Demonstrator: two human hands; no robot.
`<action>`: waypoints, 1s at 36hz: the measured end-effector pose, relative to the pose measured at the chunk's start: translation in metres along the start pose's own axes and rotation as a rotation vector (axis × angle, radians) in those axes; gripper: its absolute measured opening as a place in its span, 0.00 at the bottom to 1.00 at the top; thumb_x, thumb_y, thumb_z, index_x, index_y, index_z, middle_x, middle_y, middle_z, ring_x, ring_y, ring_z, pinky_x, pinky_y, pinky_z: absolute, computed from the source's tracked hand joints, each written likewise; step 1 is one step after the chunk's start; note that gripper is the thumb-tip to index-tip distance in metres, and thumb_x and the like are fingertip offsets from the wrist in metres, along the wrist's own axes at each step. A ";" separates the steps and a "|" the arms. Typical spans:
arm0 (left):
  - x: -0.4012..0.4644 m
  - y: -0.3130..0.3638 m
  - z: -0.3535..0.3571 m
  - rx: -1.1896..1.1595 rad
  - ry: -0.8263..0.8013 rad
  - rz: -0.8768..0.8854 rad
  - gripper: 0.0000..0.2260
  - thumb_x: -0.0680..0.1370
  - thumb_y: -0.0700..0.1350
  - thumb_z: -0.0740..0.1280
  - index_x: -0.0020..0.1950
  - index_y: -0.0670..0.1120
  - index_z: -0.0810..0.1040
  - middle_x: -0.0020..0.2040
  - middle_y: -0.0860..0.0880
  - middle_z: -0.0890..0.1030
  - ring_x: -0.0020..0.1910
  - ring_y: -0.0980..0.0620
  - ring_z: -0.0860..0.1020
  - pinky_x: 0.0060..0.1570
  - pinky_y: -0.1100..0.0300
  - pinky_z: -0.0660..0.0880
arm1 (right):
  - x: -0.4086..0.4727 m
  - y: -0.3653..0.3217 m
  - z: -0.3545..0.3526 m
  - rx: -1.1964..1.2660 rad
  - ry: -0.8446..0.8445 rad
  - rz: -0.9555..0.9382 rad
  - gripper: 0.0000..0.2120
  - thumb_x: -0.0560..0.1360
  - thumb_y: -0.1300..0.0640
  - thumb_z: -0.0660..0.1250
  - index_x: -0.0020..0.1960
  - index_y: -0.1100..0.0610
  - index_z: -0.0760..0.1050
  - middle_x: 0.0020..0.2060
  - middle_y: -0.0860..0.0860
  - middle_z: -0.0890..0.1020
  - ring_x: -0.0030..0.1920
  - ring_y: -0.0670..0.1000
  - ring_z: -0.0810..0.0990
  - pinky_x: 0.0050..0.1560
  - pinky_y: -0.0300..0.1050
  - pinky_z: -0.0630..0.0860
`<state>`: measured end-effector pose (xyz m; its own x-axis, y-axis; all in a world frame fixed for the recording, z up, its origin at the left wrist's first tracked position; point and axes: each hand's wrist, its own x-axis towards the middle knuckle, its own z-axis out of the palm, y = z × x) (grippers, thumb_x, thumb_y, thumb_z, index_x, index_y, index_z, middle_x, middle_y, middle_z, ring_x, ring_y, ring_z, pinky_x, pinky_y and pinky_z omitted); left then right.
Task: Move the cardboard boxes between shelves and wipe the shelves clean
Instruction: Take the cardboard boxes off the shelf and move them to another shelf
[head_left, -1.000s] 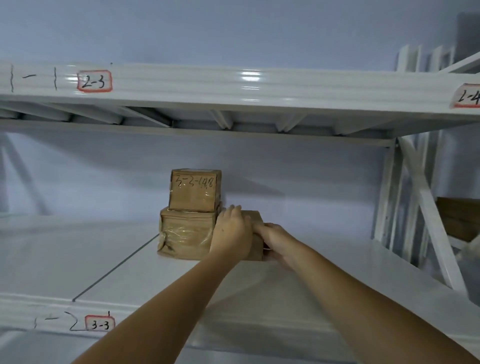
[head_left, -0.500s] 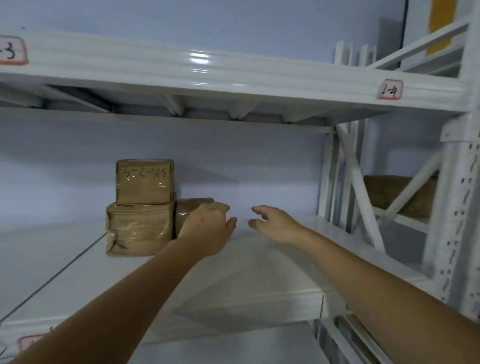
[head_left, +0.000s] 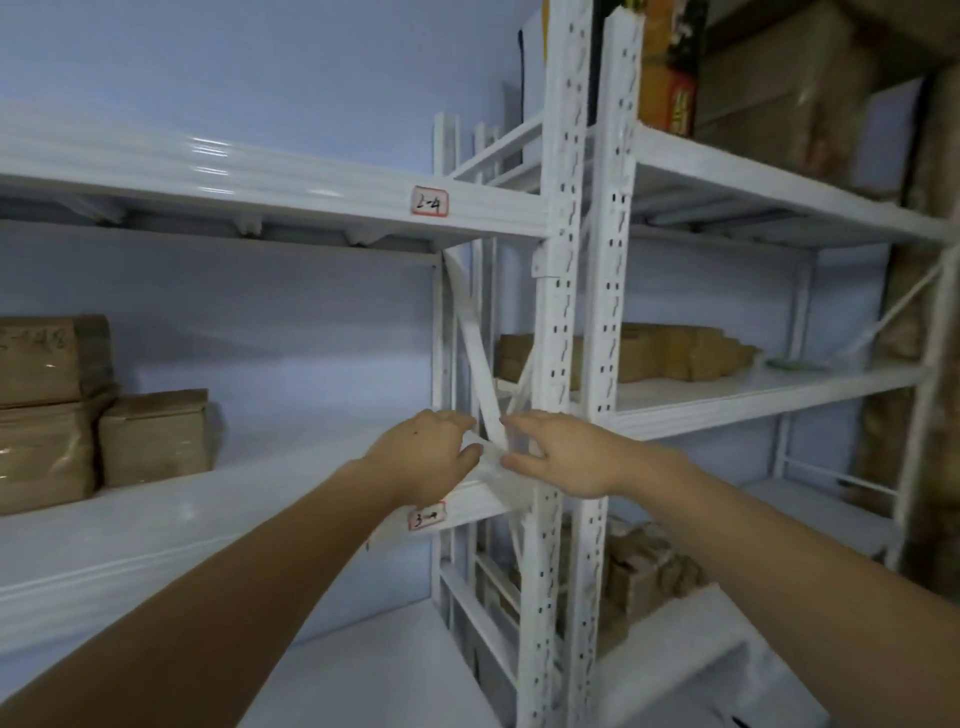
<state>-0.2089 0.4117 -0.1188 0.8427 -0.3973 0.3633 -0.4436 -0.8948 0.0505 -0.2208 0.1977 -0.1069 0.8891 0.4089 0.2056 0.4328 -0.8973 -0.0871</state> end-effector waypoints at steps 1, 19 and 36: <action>0.003 0.014 0.001 -0.011 0.002 0.019 0.23 0.86 0.55 0.56 0.79 0.48 0.65 0.77 0.46 0.69 0.73 0.45 0.68 0.72 0.51 0.66 | -0.013 0.009 -0.003 0.001 -0.001 0.011 0.35 0.83 0.37 0.56 0.83 0.52 0.53 0.81 0.52 0.60 0.79 0.52 0.61 0.76 0.44 0.57; 0.088 0.291 0.059 -0.008 -0.130 0.354 0.25 0.86 0.59 0.54 0.80 0.48 0.64 0.77 0.45 0.69 0.72 0.44 0.69 0.71 0.50 0.67 | -0.226 0.226 -0.048 -0.084 -0.005 0.369 0.31 0.84 0.39 0.55 0.82 0.53 0.56 0.81 0.52 0.61 0.79 0.52 0.60 0.78 0.46 0.57; 0.244 0.350 0.095 -0.015 -0.013 0.397 0.25 0.85 0.58 0.55 0.80 0.50 0.65 0.78 0.47 0.68 0.74 0.46 0.68 0.72 0.50 0.67 | -0.165 0.375 -0.074 -0.142 0.047 0.361 0.30 0.85 0.40 0.55 0.83 0.52 0.56 0.81 0.51 0.61 0.79 0.52 0.60 0.77 0.46 0.57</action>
<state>-0.1290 -0.0176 -0.1005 0.6084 -0.7143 0.3460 -0.7401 -0.6680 -0.0776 -0.2160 -0.2187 -0.1012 0.9713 0.0571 0.2311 0.0650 -0.9975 -0.0265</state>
